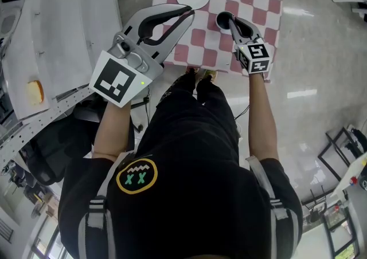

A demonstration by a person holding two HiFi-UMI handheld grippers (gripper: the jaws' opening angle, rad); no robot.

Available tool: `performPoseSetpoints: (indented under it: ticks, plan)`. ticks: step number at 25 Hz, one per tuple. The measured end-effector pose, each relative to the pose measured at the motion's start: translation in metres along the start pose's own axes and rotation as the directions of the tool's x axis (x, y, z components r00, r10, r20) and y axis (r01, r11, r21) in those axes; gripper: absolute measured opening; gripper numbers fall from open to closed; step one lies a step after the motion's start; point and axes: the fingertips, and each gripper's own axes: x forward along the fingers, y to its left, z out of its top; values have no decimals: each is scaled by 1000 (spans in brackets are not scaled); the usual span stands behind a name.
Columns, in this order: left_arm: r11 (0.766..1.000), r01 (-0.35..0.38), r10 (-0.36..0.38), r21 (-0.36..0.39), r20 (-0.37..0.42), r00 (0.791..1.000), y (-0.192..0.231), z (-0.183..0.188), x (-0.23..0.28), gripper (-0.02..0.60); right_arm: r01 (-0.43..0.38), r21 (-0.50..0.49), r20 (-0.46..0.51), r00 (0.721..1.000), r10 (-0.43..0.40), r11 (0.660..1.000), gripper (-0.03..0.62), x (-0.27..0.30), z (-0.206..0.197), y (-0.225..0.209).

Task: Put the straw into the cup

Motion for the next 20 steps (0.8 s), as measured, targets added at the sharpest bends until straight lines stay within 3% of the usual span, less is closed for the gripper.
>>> performPoseSetpoints:
  ticks: [9, 15, 20]
  plan:
    - [1000, 0, 0, 1, 3, 1000, 0, 0, 0, 31, 18, 4, 39, 999, -18, 1000, 56, -2, 10, -6]
    - [1000, 8, -8, 2, 12, 1000, -1, 2, 1, 32, -3, -19, 61, 998, 4, 1000, 136, -8, 24, 0]
    - [1000, 18, -18, 8, 24, 1000, -5, 7, 1, 31, -2, -70, 110, 994, 9, 998, 158, -27, 51, 7]
